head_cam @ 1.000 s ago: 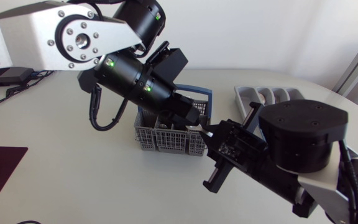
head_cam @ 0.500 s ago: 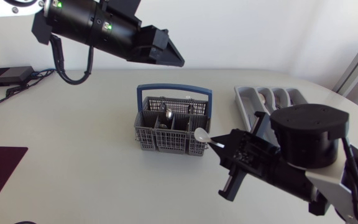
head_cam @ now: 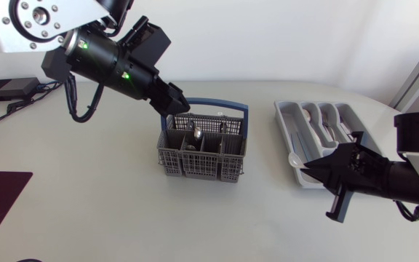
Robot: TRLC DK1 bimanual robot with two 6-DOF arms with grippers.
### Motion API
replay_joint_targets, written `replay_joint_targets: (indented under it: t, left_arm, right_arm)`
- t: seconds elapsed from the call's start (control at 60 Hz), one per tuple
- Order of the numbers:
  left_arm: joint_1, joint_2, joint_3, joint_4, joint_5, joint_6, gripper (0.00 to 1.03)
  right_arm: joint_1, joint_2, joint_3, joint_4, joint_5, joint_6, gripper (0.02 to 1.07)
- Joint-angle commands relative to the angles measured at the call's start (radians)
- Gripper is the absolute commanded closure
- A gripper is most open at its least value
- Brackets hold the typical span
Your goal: Sort the cutlery from the basket into the organizer compartments.
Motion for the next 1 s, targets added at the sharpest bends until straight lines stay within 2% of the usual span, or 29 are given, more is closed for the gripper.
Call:
replay_joint_targets:
  t: [0.0, 0.2, 0.467, 0.667, 0.983]
  left_arm:
    - [0.001, -0.024, -0.03, 0.001, -0.015, 0.057, 0.44]
    - [-0.014, -0.026, -0.061, 0.005, -0.027, 0.106, 0.44]
    - [-0.017, -0.035, -0.094, 0.016, -0.035, 0.182, 0.44]
    - [-0.02, -0.039, -0.131, 0.034, -0.035, 0.268, 0.44]
    - [-0.055, -0.05, -0.199, 0.079, -0.034, 0.434, 0.44]
  right_arm:
    - [-0.126, 0.094, 0.051, -0.048, -0.069, -0.185, 1.01]
    - [-0.352, 0.381, 0.192, -0.139, -0.131, -0.483, 1.01]
    - [-0.496, 0.658, 0.367, -0.206, -0.117, -0.756, 1.01]
    - [-0.544, 0.783, 0.473, -0.269, -0.071, -0.903, 1.01]
    - [-0.536, 0.838, 0.471, -0.26, 0.038, -1.006, 1.01]
